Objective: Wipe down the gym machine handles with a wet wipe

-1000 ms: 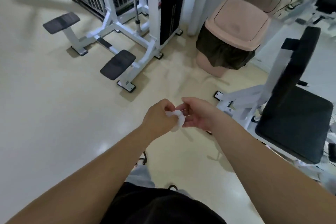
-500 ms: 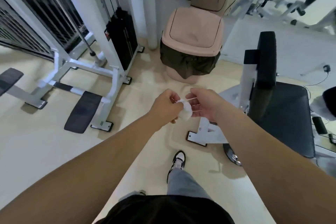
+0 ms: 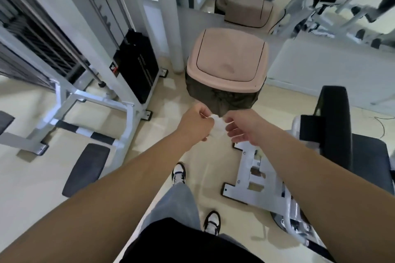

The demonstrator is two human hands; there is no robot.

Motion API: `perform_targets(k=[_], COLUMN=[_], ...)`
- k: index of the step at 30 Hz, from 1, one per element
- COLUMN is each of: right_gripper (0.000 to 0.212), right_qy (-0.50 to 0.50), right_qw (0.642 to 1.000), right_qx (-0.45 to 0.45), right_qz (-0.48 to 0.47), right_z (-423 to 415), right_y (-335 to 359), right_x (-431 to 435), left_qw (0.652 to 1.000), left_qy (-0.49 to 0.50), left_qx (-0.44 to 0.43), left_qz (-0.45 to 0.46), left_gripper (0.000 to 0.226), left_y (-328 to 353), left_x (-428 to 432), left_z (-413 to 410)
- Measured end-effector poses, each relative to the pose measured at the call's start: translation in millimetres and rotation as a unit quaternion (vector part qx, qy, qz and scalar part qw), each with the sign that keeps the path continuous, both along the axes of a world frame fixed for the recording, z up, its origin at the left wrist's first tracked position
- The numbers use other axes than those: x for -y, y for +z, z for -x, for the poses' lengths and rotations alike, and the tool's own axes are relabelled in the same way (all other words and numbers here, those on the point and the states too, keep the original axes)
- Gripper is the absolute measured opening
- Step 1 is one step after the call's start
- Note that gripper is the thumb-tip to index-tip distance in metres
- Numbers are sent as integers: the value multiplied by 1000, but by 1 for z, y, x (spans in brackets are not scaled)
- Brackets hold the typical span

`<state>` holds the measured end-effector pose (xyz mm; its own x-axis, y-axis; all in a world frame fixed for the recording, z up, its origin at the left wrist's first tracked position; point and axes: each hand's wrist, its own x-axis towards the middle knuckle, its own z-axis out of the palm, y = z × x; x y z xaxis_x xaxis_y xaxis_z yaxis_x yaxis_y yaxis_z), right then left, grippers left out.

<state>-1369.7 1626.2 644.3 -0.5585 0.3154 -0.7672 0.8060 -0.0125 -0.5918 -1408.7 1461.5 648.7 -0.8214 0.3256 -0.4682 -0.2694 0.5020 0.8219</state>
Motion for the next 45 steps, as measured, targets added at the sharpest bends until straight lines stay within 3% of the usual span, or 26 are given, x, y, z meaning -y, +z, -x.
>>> perform_targets(k=[15,19,24,28,30,33,36,39,42,45], right_gripper=[15,16,17,23,29,43,50,55,53,53], right_qy=[-91,-97,-82,-64,-45,-33,-28,-13,-35,-53], right_qw=[995,994,994,996,997,998,998,998,997,996], right_qx=[-28,-27,-40,-20,-10,8,33,53,66,67], right_qz=[-26,-39,-63,-60,-58,-47,-34,-29,-19,-3], right_z=[178,217,267,300,321,351,370,385,395,396], right_y=[-20,-41,-82,-117,-136,-163,-181,-196,-209,-215], right_x=[-126,-181,-239,-257,-266,-270,-271,-275,-282,-283], left_qw=[991,987,984,982,978,965,951,924,864,816], left_qy=[-114,-121,-109,-119,-133,-172,-209,-273,-385,-426], left_qx=[18,21,3,12,10,-11,-17,-12,18,34], left_qz=[66,106,138,147,159,200,229,269,326,389], left_gripper=[18,25,18,29,21,13,41,15,35,40], left_y=[-24,-52,-96,-132,-154,-202,-247,-272,-294,-301], left_x=[-146,-194,-239,-262,-271,-277,-280,-284,-287,-283], left_z=[217,264,319,358,378,404,424,436,438,436])
